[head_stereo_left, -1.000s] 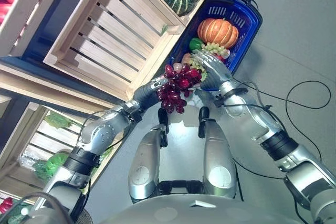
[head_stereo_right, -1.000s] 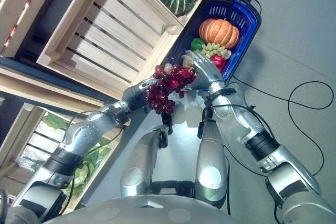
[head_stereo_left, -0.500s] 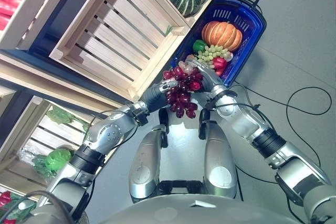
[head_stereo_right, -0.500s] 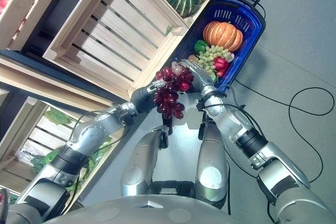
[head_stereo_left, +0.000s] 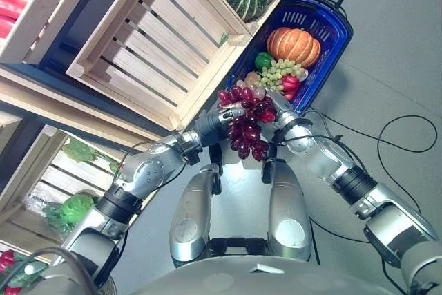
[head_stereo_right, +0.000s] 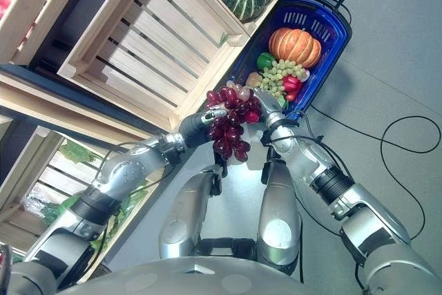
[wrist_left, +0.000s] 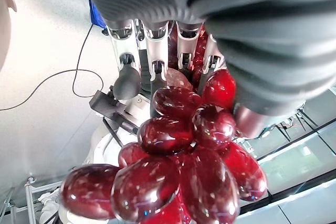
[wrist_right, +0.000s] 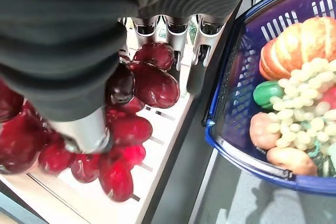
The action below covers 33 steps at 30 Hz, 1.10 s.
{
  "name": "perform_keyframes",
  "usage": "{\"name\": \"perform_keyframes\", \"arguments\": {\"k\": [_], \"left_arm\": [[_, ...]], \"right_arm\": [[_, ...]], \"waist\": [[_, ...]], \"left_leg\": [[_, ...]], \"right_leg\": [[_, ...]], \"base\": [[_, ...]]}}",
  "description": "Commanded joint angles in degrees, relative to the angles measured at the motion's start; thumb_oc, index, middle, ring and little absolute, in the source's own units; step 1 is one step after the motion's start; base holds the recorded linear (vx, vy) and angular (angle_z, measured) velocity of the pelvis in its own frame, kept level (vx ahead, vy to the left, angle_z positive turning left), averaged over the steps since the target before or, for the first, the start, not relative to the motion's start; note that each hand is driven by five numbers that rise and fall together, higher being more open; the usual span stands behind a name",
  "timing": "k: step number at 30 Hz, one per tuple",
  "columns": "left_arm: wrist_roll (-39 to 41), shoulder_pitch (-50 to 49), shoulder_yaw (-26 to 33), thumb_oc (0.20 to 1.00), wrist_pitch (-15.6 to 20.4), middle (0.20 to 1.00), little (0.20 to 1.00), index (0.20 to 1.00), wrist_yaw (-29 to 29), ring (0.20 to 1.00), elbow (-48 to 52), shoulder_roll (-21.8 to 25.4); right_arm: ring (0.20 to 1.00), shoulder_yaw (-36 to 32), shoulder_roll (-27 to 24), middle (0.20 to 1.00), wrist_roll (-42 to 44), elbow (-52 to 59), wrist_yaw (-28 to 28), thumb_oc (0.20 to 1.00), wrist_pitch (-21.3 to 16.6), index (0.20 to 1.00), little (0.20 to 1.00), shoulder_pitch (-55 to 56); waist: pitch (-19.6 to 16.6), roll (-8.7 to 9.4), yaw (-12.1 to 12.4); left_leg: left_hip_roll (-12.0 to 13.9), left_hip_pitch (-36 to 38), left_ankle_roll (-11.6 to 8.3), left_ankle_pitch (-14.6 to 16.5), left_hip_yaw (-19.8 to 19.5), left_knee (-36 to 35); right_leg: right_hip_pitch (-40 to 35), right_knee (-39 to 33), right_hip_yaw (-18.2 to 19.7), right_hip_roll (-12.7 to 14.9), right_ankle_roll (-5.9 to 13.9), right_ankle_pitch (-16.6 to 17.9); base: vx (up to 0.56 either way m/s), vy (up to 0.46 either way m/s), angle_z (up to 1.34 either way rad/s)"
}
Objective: Pick up fruits and vegetables into the basket
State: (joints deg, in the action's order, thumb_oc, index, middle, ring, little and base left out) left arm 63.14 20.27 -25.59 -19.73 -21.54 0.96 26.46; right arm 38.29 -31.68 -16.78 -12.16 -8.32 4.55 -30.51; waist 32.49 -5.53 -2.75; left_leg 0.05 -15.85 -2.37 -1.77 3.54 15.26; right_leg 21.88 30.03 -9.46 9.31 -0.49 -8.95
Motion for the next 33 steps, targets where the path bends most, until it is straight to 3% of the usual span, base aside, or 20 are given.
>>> {"name": "perform_keyframes", "arguments": {"k": [1, 14, 15, 16, 19, 24, 33], "left_arm": [[3.76, 1.57, -4.23, 0.200, 1.63, 0.200, 0.200, 0.200, -3.02, 0.200, 6.07, -4.68], [1.74, 0.22, -4.15, 0.200, 2.08, 0.200, 0.200, 0.200, 0.86, 0.200, 6.98, -4.53], [1.42, 0.22, -4.24, 0.395, 1.97, 0.395, 0.395, 0.395, 1.58, 0.395, 7.07, -4.40], [0.43, 0.22, -4.28, 1.000, 1.94, 1.000, 1.000, 1.000, 1.86, 1.000, 7.07, -4.30], [-5.44, 0.46, -4.68, 1.000, 2.79, 1.000, 1.000, 1.000, 0.10, 1.000, 7.13, -3.78], [-16.63, 2.30, -5.87, 1.000, 9.67, 1.000, 1.000, 1.000, 1.40, 1.000, 6.07, -2.94], [-24.38, 4.10, -3.88, 1.000, 13.65, 1.000, 1.000, 1.000, 0.18, 1.000, 8.51, -0.33]], "right_arm": [[0.200, 2.62, 4.47, 0.200, 2.14, 5.90, -1.49, 0.200, -7.67, 0.200, 0.200, -5.20], [0.200, -0.56, 3.64, 0.200, 9.35, 11.87, 0.34, 0.200, -6.41, 0.200, 0.200, -4.05], [0.200, -0.86, 3.50, 0.200, 9.96, 12.16, 0.62, 0.200, -6.59, 0.200, 0.200, -4.03], [0.200, -1.18, 3.53, 0.200, 10.37, 12.60, 1.00, 0.200, -6.51, 0.200, 0.200, -3.87], [0.200, -1.88, 3.48, 0.200, 12.68, 13.36, 0.71, 0.200, -7.19, 0.200, 0.200, -3.66], [0.200, -2.73, 4.43, 0.200, 15.65, 11.73, -2.39, 0.200, -10.27, 0.200, 0.200, -3.03], [0.200, -7.21, 3.26, 0.200, 16.69, 10.91, -6.61, 0.200, -12.17, 0.200, 0.200, -1.10]], "waist": [[-2.69, 0.37, 0.34], [-2.69, 0.70, -0.15], [-2.69, 0.63, -0.20], [-2.69, 0.60, -0.29], [-2.69, 0.41, -0.40], [-2.69, -0.26, -0.83], [-2.69, -1.07, -1.36]], "left_leg": [[-3.77, 0.75, 4.29, 10.46, 4.02, 7.16], [-3.34, 0.70, 4.26, 10.42, 4.53, 7.18], [-3.32, 0.69, 4.25, 10.36, 4.55, 7.13], [-3.33, 0.75, 4.25, 10.31, 4.60, 7.09], [-3.33, 0.91, 4.24, 10.23, 4.63, 6.98], [-3.38, 1.46, 4.10, 9.96, 4.70, 6.52], [-2.90, 2.46, 3.84, 9.56, 5.24, 6.12]], "right_leg": [[-4.34, -6.53, -0.51, -1.32, 2.04, 2.59], [-4.10, -6.52, -0.57, -1.59, 1.98, 2.77], [-4.03, -6.53, -0.57, -1.60, 1.95, 2.80], [-4.05, -6.49, -0.50, -1.65, 1.94, 2.80], [-4.24, -6.61, -0.47, -1.71, 1.85, 2.76], [-4.48, -6.70, -0.25, -1.76, 1.79, 2.65], [-5.08, -6.36, -0.64, -1.70, 1.69, 2.44]], "base": [[0.00, 0.000, 0.00], [0.00, 0.000, 0.00], [0.00, 0.000, 0.00], [0.00, 0.000, 0.00], [0.00, 0.000, 0.00], [0.00, 0.000, 0.00], [0.00, 0.000, 0.00]]}}
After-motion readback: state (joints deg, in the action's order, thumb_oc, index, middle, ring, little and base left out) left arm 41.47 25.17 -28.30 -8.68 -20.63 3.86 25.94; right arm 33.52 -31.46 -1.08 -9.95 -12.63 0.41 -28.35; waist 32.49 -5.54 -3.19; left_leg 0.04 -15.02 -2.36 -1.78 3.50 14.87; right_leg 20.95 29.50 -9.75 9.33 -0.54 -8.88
